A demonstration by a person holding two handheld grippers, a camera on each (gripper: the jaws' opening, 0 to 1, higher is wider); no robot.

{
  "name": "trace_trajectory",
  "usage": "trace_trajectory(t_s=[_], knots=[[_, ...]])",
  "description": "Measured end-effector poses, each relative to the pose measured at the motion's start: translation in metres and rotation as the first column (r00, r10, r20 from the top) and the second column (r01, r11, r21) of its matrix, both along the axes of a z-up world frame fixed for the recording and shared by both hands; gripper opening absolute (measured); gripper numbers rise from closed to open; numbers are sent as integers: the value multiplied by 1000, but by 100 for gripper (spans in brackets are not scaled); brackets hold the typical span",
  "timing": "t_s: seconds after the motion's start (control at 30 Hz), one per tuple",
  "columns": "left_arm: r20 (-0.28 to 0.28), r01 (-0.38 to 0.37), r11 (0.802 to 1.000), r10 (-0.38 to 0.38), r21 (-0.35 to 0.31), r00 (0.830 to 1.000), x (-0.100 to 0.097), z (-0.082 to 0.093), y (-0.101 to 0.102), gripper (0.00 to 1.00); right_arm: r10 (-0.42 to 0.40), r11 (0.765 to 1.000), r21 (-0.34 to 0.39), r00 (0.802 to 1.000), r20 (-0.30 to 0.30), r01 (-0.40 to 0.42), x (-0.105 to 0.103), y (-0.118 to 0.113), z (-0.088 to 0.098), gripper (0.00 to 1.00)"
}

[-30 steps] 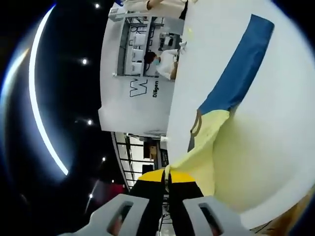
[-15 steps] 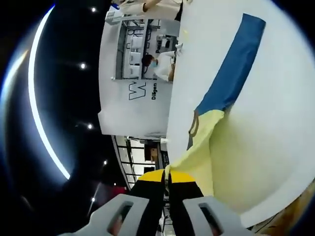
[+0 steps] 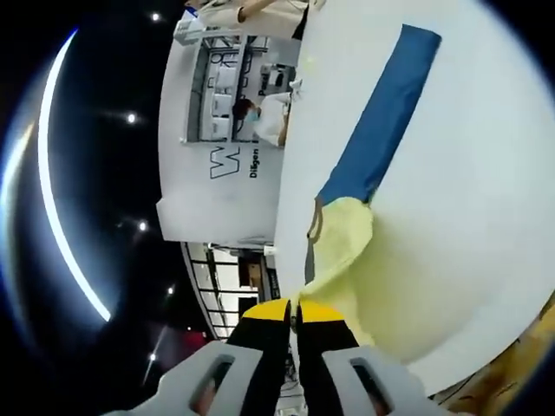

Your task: Fold the garment on the visible template until the final outline fits inside the template.

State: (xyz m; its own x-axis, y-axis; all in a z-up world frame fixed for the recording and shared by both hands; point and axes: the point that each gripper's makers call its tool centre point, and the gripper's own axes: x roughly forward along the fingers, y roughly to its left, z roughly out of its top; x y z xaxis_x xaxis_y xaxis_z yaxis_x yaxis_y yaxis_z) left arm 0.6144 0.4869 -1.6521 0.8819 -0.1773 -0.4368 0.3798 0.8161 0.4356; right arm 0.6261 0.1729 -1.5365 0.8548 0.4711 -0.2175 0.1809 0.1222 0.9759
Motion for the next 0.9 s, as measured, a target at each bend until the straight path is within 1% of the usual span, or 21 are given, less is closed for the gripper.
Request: trace_trajectory(t_s=[0.07, 0.13, 0.17, 0.2, 0.27, 0.33, 0.4, 0.47, 0.5, 0.53, 0.57, 0.6, 0.63, 0.7, 0.77, 0.8, 0.87, 0.9], knots=[[-6, 12, 1000, -12, -9, 1000, -4, 1, -1, 20, -1, 1000, -4, 1000, -3, 1, 0, -3, -1, 0], [-7, 34, 999, -34, -42, 999, -7, 2, -5, 26, -4, 1000, -8, 1000, -8, 3, 1, -5, -4, 0], [-15, 39, 997, -40, -61, 999, -9, 2, -7, 26, -5, 1000, -10, 1000, -11, 5, 1, -6, -5, 0], [-19, 41, 996, -42, -77, 999, -11, 2, -9, 25, -7, 1000, -19, 1000, -16, 7, 0, -8, -8, 0], [-29, 42, 994, -45, -103, 999, -14, 2, -12, 20, -8, 999, -32, 1000, -24, 8, -1, -11, -14, 0], [-49, 35, 989, -43, -145, 998, -15, -2, -16, 15, -3, 998, -56, 999, -33, 1, -4, -14, -22, 0], [-89, -13, 984, -3, -175, 996, -16, -7, -15, 14, 1, 997, -72, 999, -53, -5, -10, -15, -31, 0], [-117, -52, 975, 27, -215, 993, -16, -11, -14, 17, 2, 997, -81, 997, -76, -9, -16, -17, -41, 0], [-132, -72, 969, 42, -235, 990, -16, -13, -13, 21, 3, 996, -84, 997, -80, -9, -16, -17, -43, 0], [-155, -94, 958, 54, -269, 986, -18, -15, -13, 23, 4, 996, -94, 996, -88, -12, -19, -18, -48, 0], [-175, -135, 941, 83, -311, 981, -18, -16, -11, 26, 1, 994, -105, 994, -105, -12, -22, -20, -55, 0], [-175, -161, 927, 106, -339, 979, -18, -14, -8, 28, -1, 994, -107, 994, -110, -11, -25, -21, -61, 0], [-204, -185, 915, 117, -358, 972, -20, -16, -8, 29, -1, 994, -105, 994, -112, -11, -26, -21, -63, 0], [-230, -208, 903, 126, -376, 965, -22, -18, -7, 27, -9, 995, -96, 993, -118, -2, -28, -23, -67, 0], [-240, -213, 903, 128, -373, 962, -22, -21, -6, 24, -13, 996, -94, 993, -121, 1, -29, -22, -68, 0], [-266, -228, 895, 129, -384, 955, -24, -24, -8, 23, -15, 996, -90, 992, -123, 4, -29, -22, -70, 0], [-274, -233, 892, 130, -387, 953, -23, -27, -6, 22, -17, 996, -90, 992, -121, 6, -28, -22, -70, 0], [-270, -230, 895, 130, -382, 954, -22, -27, -5, 22, -18, 996, -92, 992, -123, 6, -28, -22, -72, 0]])
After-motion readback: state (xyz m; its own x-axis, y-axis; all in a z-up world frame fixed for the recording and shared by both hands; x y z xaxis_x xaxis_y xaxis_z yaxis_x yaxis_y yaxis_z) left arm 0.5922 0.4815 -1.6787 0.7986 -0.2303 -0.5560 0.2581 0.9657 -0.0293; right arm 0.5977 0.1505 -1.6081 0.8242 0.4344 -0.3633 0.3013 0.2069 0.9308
